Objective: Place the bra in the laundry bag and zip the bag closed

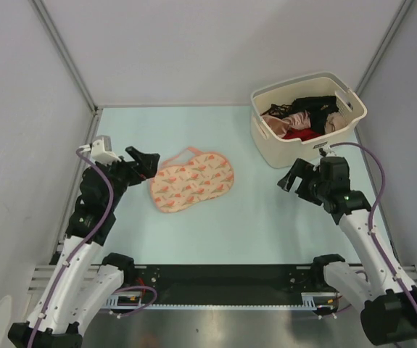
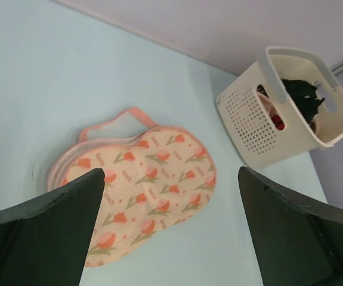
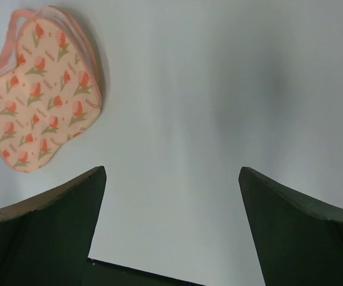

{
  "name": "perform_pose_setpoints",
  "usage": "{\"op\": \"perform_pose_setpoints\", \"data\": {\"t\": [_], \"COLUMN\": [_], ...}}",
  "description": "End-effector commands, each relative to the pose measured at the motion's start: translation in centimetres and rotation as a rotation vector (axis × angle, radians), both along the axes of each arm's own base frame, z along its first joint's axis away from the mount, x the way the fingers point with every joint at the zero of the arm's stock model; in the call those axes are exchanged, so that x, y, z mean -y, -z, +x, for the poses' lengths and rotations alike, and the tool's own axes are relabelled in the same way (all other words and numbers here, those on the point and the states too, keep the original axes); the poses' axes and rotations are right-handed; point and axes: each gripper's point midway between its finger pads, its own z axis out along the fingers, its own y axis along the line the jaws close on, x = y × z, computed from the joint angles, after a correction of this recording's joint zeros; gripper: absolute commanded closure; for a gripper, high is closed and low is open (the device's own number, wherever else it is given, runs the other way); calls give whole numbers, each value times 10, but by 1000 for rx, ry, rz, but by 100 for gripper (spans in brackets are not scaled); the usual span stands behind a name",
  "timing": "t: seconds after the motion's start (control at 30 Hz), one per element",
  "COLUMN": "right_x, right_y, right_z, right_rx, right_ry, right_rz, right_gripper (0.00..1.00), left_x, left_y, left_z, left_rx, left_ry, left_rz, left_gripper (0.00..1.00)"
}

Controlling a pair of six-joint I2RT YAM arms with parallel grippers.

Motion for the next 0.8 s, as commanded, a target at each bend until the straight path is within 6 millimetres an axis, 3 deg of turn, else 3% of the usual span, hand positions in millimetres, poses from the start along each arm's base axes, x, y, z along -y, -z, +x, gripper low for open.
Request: {"op": "perform_pose_setpoints", "data": {"t": [0.0, 0.03, 0.07, 0.1, 0.17, 0.2, 0.23, 0.27, 0.3, 0.33, 0.37, 0.4, 0.47, 0.5, 0.53, 0.57, 0.6, 0.63, 0.67, 0.7, 0.77], "right_x": [-2, -12, -22, -31, -65, -78, -90, -108, -127, -138, -152, -167, -184, -195, -198, -204, -209, -215, -226, -230, -242], "right_y": [-26, -30, -59, -75, -87, -119, -122, -107, -122, -120, -92, -92, -74, -43, -28, -34, 6, 16, 10, 37, 41], "right_z": [12, 16, 26, 33, 46, 61, 69, 85, 98, 109, 126, 139, 161, 179, 188, 202, 212, 216, 226, 225, 228], "right_rx": [4, 4, 66, 104, 131, 204, 217, 180, 232, 240, 195, 242, 266, 247, 227, 247, 175, 160, 177, 118, 132], "right_ry": [-41, -101, -127, -153, -261, -278, -306, -340, -379, -395, -419, -433, -446, -464, -456, -450, -468, -490, -518, -546, -598], "right_rz": [-97, -116, -114, -121, -139, -120, -117, -119, -78, -70, -88, -91, -115, -140, -152, -144, -157, -151, -130, -140, -142], "right_gripper": [0, 0, 0, 0, 0, 0, 0, 0, 0, 0, 0, 0, 0, 0, 0, 2, 8, 10, 11, 14, 16], "left_x": [-6, -5, -5, -6, 0, 2, 5, 15, 20, 22, 25, 25, 26, 27, 28, 29, 30, 28, 27, 24, 22], "left_y": [27, 30, 33, 39, 45, 53, 58, 60, 67, 62, 61, 62, 55, 58, 57, 55, 56, 56, 55, 54, 47], "left_z": [-18, -20, -23, -29, -37, -45, -50, -57, -63, -68, -71, -73, -80, -84, -87, -91, -95, -98, -100, -102, -104], "left_rx": [-169, -192, -220, -294, -366, -429, -464, -497, -524, -503, -506, -496, -456, -468, -473, -468, -477, -480, -481, -484, -468], "left_ry": [32, 35, 29, 25, 51, 58, 61, 92, 114, 124, 121, 119, 126, 130, 138, 148, 159, 153, 145, 130, 123], "left_rz": [75, 70, 53, 52, 17, 2, -28, -95, -122, -149, -194, -210, -240, -248, -256, -264, -266, -262, -258, -253, -249], "left_gripper": [0, 0, 0, 0, 0, 0, 1, 0, 0, 1, 1, 1, 1, 2, 3, 5, 6, 7, 8, 8, 8]}}
